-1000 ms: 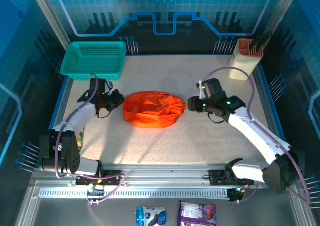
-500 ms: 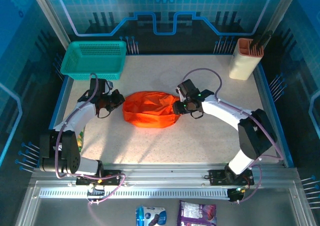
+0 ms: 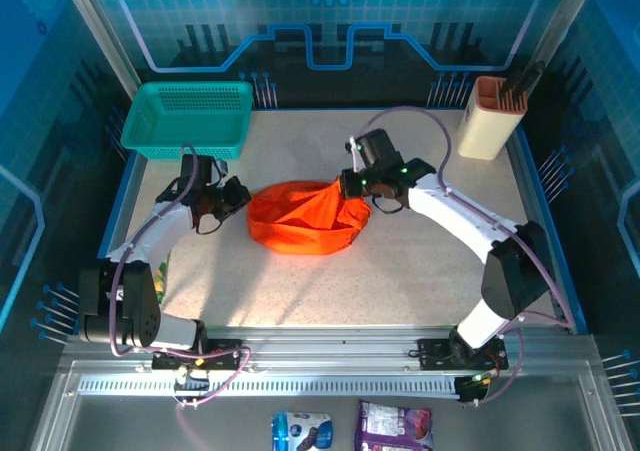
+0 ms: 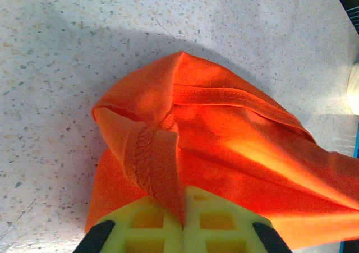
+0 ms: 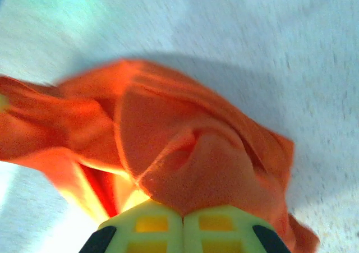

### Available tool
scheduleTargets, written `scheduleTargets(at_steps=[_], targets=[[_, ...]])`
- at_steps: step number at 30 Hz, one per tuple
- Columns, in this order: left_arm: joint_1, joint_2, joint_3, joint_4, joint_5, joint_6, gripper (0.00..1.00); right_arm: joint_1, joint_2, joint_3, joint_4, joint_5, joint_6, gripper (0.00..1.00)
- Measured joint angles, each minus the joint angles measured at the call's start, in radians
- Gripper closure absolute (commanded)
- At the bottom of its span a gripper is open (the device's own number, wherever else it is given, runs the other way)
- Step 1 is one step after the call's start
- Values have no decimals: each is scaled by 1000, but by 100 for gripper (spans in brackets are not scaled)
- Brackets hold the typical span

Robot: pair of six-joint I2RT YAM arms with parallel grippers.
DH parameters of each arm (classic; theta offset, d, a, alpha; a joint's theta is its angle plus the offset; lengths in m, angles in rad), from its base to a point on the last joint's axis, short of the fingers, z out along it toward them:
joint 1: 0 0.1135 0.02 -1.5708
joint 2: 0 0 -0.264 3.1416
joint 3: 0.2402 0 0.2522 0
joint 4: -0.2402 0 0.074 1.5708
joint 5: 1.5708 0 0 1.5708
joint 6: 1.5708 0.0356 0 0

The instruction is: Fold the inside-out t-shirt

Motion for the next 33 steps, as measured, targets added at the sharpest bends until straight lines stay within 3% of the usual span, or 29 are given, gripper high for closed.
scheduleTargets(at_steps=[8,15,20,25,33], targets=[[-22,0,11,3,5,0,100,0,-97,302,-10,-68,8,100],[-30,0,22,25,26,-5,100,-28,-59,704,-76,-116,-11,100],[-40,-8,50,95,53,-10,100,-93,-14,865,-160,-156,-11,100],[-40,-8,51,105,53,-19,100,-165,-30,837,-206,-153,-10,100],[-35,68,248,66,68,-29,100,-359,-195,490,-140,-166,40,100]])
